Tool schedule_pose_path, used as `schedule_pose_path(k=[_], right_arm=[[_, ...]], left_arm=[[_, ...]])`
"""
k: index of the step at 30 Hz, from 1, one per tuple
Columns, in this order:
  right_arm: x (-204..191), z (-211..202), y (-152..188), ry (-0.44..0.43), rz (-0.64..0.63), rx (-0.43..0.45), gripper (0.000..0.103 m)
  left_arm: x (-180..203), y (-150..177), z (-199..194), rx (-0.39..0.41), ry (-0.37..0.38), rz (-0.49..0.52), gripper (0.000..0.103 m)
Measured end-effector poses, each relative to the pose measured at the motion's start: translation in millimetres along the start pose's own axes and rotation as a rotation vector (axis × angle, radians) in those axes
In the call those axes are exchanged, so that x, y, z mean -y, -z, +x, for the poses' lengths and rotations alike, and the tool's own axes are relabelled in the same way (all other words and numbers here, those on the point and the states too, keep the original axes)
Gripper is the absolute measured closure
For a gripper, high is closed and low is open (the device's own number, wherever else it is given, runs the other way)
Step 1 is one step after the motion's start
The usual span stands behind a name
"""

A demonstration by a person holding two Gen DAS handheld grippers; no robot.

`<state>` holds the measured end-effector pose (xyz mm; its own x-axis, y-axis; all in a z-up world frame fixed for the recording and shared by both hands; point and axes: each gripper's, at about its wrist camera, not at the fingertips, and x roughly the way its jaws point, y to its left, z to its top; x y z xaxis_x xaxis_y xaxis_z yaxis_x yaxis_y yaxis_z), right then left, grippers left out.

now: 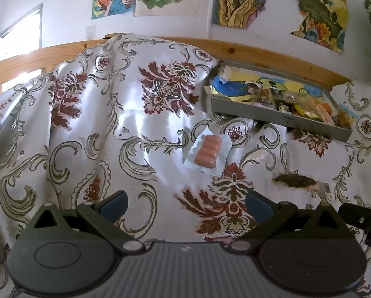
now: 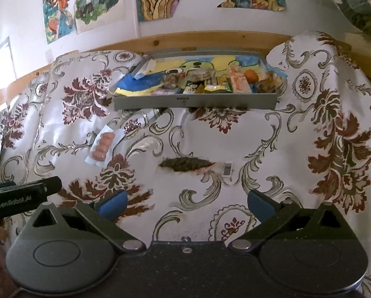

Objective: Organize snacks
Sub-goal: 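Lower left tool onto sausage pack while right lowers onto brown dried snack bag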

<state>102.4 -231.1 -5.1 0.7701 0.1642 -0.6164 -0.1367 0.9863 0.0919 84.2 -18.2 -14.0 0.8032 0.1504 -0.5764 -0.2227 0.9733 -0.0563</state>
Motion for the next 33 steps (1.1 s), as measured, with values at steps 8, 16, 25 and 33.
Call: schedule_pose_path(k=[8, 16, 25, 33], right_arm=[[-1, 7, 0, 0.007, -0.015, -0.017, 0.001], [2, 11, -5, 0.002, -0.009, -0.017, 0.001], [2, 29, -29, -0.056, -0.074, -0.047, 0.001], [9, 56, -41, -0.092, -0.267, -0.017, 0.001]], left_arm=[[3, -7, 11, -0.004, 0.002, 0.009, 0.0], [6, -19, 23, -0.007, 0.02, 0.012, 0.0], [7, -39, 44, -0.014, 0.044, 0.069, 0.0], [8, -58, 70, -0.015, 0.077, 0.14, 0.0]])
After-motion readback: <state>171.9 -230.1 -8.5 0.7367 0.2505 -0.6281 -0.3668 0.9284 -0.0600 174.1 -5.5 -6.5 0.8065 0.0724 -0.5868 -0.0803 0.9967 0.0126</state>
